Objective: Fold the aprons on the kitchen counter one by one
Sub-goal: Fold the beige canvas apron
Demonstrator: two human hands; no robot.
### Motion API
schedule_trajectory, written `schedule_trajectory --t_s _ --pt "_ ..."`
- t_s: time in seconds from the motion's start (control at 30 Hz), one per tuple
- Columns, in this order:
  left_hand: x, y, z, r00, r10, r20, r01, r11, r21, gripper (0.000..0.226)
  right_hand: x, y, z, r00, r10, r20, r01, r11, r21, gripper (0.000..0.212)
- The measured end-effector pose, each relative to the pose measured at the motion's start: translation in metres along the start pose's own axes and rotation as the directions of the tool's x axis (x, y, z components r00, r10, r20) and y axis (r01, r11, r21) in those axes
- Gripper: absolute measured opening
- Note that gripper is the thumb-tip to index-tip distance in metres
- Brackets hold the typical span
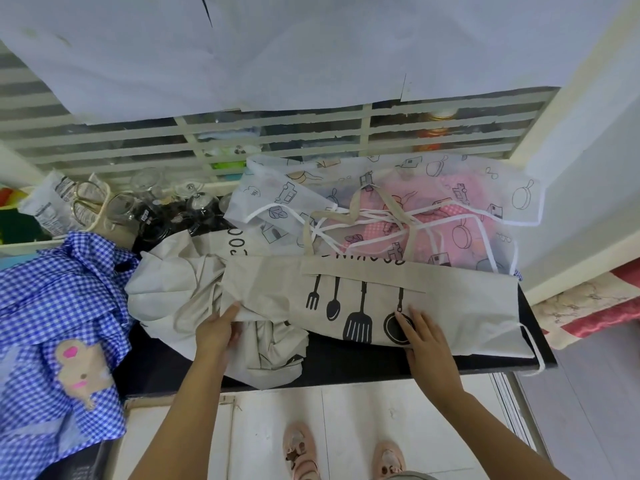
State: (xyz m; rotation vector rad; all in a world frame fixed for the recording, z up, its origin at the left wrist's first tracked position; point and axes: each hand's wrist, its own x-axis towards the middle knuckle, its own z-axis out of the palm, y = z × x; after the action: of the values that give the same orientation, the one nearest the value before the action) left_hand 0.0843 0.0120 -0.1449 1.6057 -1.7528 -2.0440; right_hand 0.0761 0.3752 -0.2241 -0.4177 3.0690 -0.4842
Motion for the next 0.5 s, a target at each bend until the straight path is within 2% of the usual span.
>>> schedule_trajectory --t_s 0.13,0.2,0.27,0.3,0.4,0.5 --pt "0.001 0.0 -0.006 0.999 -0.024 0.026 0.025 1.0 -0.018 0.015 -0.001 0.019 0.0 0.999 -0.034 -0.039 0.031 0.996 -0.086 0.072" --pt "0.0 0.009 -0.016 0.996 0.076 0.04 -0.076 0.997 -0.007 0.014 -0.003 0.03 -0.005 0.994 -0.087 -0.071 0.077 0.989 -0.127 0.067" --pt "-0.003 0.022 -0.028 0.979 0.188 0.085 -0.189 0.982 0.007 0.025 -0.004 0.037 -0.012 0.982 -0.158 -0.105 0.139 0.977 -0.163 0.066" --pt "-0.005 0.027 -0.034 0.973 0.201 0.11 -0.201 0.979 -0.009 0.03 -0.006 0.039 -0.016 0.977 -0.182 -0.109 0.162 0.972 -0.168 0.068" --pt "-0.005 0.03 -0.043 0.977 0.127 0.172 -0.117 0.991 -0.07 0.034 -0.007 0.033 -0.02 0.973 -0.212 -0.092 0.195 0.968 -0.16 0.075" --pt "-0.003 0.013 -0.043 0.996 -0.043 0.083 0.06 0.976 -0.207 0.036 -0.014 0.025 -0.015 0.976 -0.199 -0.088 0.185 0.972 -0.143 0.079"
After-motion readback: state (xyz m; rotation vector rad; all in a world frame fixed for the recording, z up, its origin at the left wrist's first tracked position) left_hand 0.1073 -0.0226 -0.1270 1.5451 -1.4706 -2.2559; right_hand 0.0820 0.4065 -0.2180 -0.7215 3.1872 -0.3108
